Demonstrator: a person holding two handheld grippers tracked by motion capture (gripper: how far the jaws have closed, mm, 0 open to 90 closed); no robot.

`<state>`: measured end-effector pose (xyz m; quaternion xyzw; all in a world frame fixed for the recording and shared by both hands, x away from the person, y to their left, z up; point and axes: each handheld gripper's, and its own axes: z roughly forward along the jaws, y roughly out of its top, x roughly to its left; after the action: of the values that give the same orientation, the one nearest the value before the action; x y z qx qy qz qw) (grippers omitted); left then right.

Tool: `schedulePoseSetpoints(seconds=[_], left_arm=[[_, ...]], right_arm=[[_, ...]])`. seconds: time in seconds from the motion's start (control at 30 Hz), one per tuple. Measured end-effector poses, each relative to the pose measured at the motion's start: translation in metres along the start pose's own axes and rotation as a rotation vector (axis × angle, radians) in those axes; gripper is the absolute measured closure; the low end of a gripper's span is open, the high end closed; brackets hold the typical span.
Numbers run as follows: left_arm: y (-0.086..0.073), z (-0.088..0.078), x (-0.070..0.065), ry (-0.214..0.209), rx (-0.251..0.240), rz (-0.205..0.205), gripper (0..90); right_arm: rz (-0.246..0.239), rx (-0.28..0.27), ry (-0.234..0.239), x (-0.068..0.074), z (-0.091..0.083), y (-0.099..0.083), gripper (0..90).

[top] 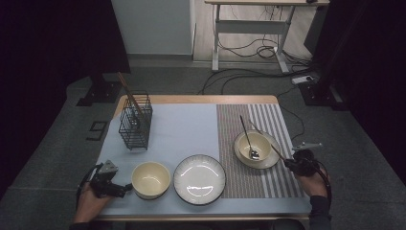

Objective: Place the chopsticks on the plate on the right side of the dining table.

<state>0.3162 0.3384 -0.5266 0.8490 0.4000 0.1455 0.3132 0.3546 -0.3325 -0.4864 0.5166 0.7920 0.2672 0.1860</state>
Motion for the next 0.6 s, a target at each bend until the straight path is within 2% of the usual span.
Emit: schedulePoseSetpoints(seconds=[0.23,0.6], left_arm=[[0.000,0.000,0.000,0.000,0.000,0.000,0.0],[0.000,0.000,0.000,0.000,-0.001,0.000,0.0]], right_arm=[[-0.008,0.005,0.001,0.003,-0.003,-0.003,83.5],[-0.028,0.028,0.033,0.008,-0.012,-0.012,83.4]])
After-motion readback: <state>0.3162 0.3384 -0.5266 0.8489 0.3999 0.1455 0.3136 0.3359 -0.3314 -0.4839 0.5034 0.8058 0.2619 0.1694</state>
